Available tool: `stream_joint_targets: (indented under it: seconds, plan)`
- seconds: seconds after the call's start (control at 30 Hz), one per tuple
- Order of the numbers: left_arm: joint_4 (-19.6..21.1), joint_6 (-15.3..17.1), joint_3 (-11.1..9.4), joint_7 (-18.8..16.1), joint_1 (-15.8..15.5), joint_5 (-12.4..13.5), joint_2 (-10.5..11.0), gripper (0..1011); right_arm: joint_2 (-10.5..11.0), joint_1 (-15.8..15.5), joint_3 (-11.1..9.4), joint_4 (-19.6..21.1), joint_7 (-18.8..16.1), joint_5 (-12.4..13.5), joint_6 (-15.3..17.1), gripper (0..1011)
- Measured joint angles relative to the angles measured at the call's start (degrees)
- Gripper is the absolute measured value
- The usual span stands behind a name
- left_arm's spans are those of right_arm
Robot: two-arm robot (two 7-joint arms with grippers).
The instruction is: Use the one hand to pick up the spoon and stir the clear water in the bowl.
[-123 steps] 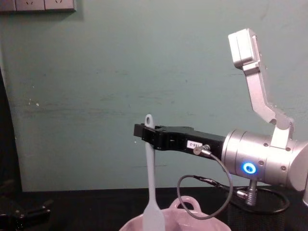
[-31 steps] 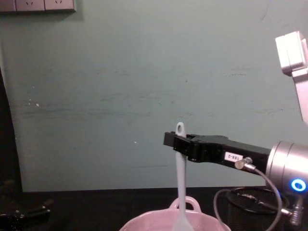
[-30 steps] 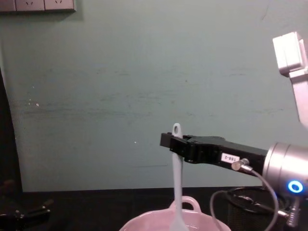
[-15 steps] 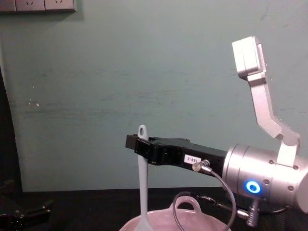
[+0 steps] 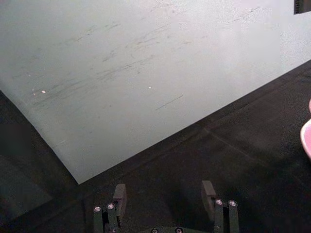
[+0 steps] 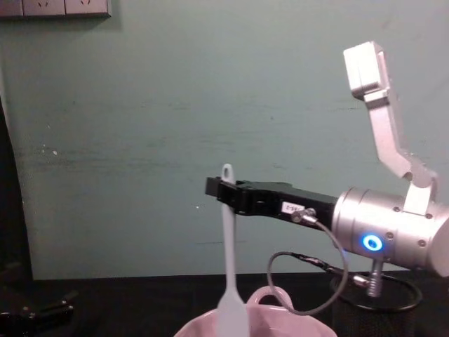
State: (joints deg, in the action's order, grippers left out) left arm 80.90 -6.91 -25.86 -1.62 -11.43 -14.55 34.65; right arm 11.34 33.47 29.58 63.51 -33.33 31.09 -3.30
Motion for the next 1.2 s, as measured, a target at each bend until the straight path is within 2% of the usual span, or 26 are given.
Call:
stream_joint_targets:
  seconds: [0.23, 0.37, 0.53, 0.7, 1.03, 1.2]
  plan:
    - [0.0, 0.0, 0.0, 0.0, 0.0, 0.0, 0.0, 1011, 2.1, -1.0, -1.5, 1.2, 0.6, -0.1, 0.6, 118]
    - [0.0, 0.0, 0.0, 0.0, 0.0, 0.0, 0.0, 1011, 4.0, -3.1, -2.4, 4.3, 0.9, 0.2, 1.3, 118]
    - [0.0, 0.0, 0.0, 0.0, 0.0, 0.0, 0.0, 1011, 5.1, -5.0, -2.7, 7.5, 0.8, 1.0, 1.6, 118]
    - [0.0, 0.0, 0.0, 0.0, 0.0, 0.0, 0.0, 1011, 5.6, -6.7, -2.8, 10.2, 0.9, 1.7, 1.6, 118]
    - [0.0, 0.0, 0.0, 0.0, 0.0, 0.0, 0.0, 1011, 5.2, -7.5, -1.5, 11.9, 1.2, 1.8, 1.6, 118]
    - [0.0, 0.0, 0.0, 0.0, 0.0, 0.0, 0.0, 1011, 6.8, -7.9, -1.3, 17.0, 2.3, 1.0, 2.9, 118]
